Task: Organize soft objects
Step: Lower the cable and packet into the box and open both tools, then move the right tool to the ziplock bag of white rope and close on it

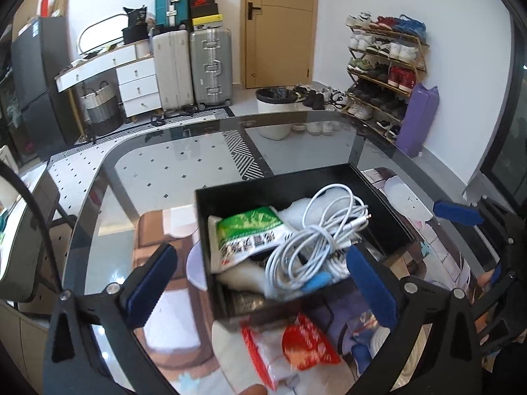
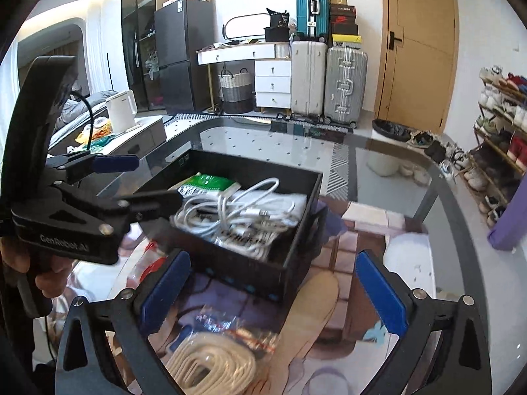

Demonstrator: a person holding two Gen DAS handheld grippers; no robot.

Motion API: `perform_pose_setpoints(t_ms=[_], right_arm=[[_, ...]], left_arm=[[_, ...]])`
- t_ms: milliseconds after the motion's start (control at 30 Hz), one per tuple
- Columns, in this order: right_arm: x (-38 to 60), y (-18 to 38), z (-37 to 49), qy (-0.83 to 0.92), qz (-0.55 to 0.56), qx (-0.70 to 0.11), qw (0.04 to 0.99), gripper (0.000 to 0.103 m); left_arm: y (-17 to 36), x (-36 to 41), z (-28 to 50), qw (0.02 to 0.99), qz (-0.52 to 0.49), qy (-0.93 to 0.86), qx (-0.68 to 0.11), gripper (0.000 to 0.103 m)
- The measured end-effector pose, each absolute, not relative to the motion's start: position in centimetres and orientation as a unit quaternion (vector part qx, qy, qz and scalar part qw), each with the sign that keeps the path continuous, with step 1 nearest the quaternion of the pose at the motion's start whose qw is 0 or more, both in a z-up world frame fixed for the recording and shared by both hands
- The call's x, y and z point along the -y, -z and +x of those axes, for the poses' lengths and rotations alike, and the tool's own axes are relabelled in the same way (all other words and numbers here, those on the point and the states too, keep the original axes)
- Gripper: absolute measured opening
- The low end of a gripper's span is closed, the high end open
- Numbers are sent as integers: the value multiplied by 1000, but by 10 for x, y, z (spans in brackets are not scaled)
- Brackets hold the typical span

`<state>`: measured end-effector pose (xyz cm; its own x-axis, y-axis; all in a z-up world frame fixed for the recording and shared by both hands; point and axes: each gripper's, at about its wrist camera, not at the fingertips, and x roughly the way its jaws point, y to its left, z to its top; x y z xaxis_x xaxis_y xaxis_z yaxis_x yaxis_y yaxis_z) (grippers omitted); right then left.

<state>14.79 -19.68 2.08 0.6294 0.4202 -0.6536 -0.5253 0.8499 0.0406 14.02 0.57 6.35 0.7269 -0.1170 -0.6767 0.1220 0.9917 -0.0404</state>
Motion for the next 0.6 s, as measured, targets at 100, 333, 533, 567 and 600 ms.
perform_pose_setpoints(t_ms=[100, 333, 533, 567, 600], right_arm=[[199, -15, 138, -267, -74, -348, 896, 102], [202, 1, 112, -280, -75, -375, 881, 102], [198, 19, 98, -296, -97, -396, 864, 102], [196, 21, 97, -300, -98, -399, 861, 102], [195, 23, 96, -303, -99, -403, 858, 102]], left_arm=[[-62, -10, 126, 933, -2, 45, -358, 103], [-46, -19, 97, 933, -29, 12, -360, 103], [-25, -9, 84, 926, -9, -1, -377, 103], [-22, -8, 82, 925, -6, -4, -379, 103], [-18, -7, 82, 924, -3, -6, -382, 103]])
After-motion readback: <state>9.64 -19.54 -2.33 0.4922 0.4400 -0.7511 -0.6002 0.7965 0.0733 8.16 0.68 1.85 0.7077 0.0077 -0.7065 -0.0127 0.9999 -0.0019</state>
